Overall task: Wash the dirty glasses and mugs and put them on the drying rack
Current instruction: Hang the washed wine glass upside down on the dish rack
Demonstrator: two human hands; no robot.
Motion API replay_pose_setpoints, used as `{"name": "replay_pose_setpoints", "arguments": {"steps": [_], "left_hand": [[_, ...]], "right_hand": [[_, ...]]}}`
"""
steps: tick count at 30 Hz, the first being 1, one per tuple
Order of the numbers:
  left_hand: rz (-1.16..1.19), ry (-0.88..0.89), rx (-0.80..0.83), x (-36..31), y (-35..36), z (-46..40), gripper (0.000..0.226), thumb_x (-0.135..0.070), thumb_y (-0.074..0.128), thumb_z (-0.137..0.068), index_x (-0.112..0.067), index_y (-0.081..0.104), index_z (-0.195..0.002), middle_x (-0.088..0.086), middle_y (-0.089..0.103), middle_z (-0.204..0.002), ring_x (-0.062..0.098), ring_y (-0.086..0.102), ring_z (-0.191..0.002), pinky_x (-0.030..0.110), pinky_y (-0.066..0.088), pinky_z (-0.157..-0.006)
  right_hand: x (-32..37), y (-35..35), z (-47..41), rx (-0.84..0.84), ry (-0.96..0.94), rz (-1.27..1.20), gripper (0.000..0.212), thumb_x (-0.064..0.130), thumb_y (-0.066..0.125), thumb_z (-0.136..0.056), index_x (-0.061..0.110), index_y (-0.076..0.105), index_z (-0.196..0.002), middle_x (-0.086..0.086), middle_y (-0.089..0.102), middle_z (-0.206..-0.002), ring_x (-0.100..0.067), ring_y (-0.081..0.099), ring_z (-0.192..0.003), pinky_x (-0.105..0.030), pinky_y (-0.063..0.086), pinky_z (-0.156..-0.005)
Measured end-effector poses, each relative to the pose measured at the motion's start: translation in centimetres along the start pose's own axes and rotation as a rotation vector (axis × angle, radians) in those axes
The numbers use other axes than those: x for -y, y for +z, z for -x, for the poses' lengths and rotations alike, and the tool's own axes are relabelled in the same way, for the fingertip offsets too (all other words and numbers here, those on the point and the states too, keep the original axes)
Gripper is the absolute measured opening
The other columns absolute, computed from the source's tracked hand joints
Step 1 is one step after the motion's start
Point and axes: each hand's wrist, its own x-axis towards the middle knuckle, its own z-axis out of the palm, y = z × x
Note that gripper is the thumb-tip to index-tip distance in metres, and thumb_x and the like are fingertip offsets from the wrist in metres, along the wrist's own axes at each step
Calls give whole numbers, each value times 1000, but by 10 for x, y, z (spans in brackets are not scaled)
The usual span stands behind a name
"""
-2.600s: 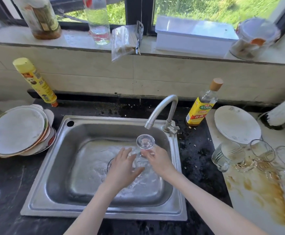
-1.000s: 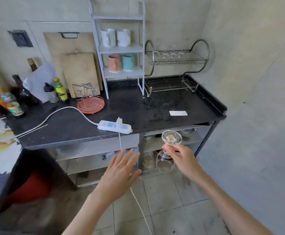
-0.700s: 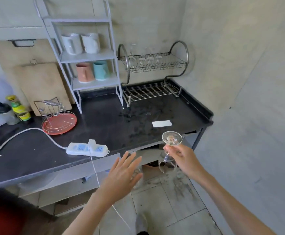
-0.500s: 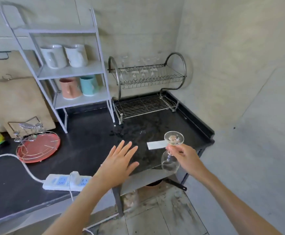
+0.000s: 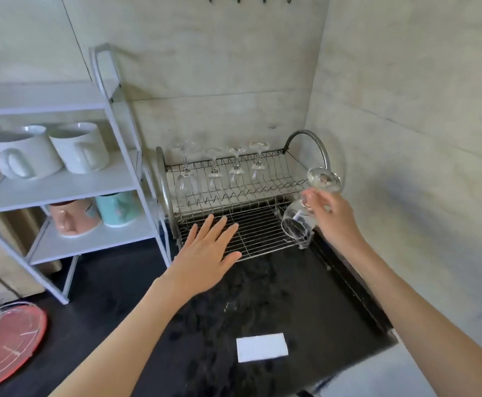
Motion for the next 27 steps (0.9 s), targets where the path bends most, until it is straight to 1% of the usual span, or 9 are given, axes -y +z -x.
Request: {"name": "replay_pose_setpoints", "arguments": {"steps": [3,7,10,12,14,17,20,23,27], "left_hand": [[-34,-61,-29,1,-3,-48,61,-48,25,-98,-27,0,-149,-1,-7,-158,21,-15,-144,40,-7,-115],[-61,-192,-7,9,9,-91,63,-51,22,-97,-28,-5,-149,1,-12,-157,23,-18,-142,40,-9,-114],[-68,-232,-25,14,26,-109,81,-73,-9,-80,-30,-4,-148,0,-13,-156,22,-24,-137,40,-14,-109],[-86,-249,-49,16,36,-113,96,-76,-26,-67,-32,1,-148,-1,-10,-153,23,-20,-136,41,-15,-107],[-128,-256,-91,19,42,-114,85,-69,-18,-80,-30,14,-148,2,7,-154,27,-3,-139,45,-4,-110],[-180,-298,-102,17,47,-114,67,-60,0,-93,-27,26,-145,6,27,-150,30,19,-138,52,13,-109],[-208,-306,-138,16,52,-113,63,-58,4,-95,-26,28,-144,7,31,-149,29,25,-137,49,10,-115],[-237,-299,-139,17,53,-113,62,-58,5,-96,-26,26,-145,8,31,-149,31,28,-136,47,10,-109],[-225,-310,-148,18,55,-113,62,-59,6,-96,-27,20,-146,7,27,-150,29,25,-137,46,8,-109]], "right_hand": [[-6,-6,-73,-43,-49,-35,31,28,43,-98,11,59,-117,2,60,-115,-11,57,-103,-26,46,-93],[-24,-5,-164,1,-97,42,29,27,44,-99,8,61,-111,-5,61,-114,-12,57,-96,-20,41,-85],[-42,11,-210,49,-97,123,29,25,44,-99,6,62,-112,0,60,-105,-19,61,-97,-17,41,-83],[-57,26,-229,121,-46,124,30,24,42,-100,7,60,-117,-3,63,-107,-25,63,-91,-23,47,-82],[-72,41,-243,183,-14,111,32,27,41,-100,9,57,-122,-6,63,-116,-16,61,-83,-23,48,-75],[-88,60,-254,236,-23,121,33,27,42,-100,8,57,-123,-4,62,-118,-11,56,-97,-21,39,-81],[-101,73,-260,280,-56,141,31,27,43,-100,8,61,-116,-5,65,-113,-14,59,-95,-25,42,-83],[-109,79,-264,295,-83,159,31,29,42,-100,10,61,-114,-4,65,-115,-10,56,-88,-25,42,-84],[-114,79,-260,301,-127,143,31,29,43,-99,11,62,-116,-3,65,-115,-14,60,-102,-26,44,-89]]}}
